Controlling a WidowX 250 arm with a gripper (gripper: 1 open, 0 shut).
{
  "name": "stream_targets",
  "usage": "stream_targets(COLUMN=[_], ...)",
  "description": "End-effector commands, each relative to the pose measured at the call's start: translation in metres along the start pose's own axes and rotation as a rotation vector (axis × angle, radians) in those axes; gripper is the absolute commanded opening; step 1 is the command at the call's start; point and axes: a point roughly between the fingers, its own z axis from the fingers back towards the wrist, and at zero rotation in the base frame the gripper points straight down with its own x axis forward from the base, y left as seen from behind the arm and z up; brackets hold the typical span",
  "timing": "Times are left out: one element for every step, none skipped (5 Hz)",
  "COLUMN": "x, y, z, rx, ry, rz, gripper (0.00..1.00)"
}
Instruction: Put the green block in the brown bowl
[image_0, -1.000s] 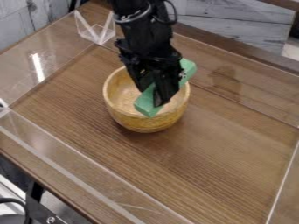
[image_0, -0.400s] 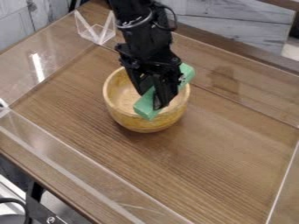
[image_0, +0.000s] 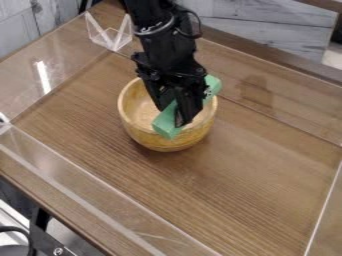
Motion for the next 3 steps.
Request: stream_targets(x=[0.0133, 0.0149, 0.0165], y=[0.0042, 0.0055, 0.0068], z=[0.0129, 0.0126, 0.0124], rx=[0.021, 0.023, 0.025], ry=[-0.052, -0.052, -0.052], rz=[-0.002, 0.003, 0.007], gripper=[0.00, 0.00, 0.00])
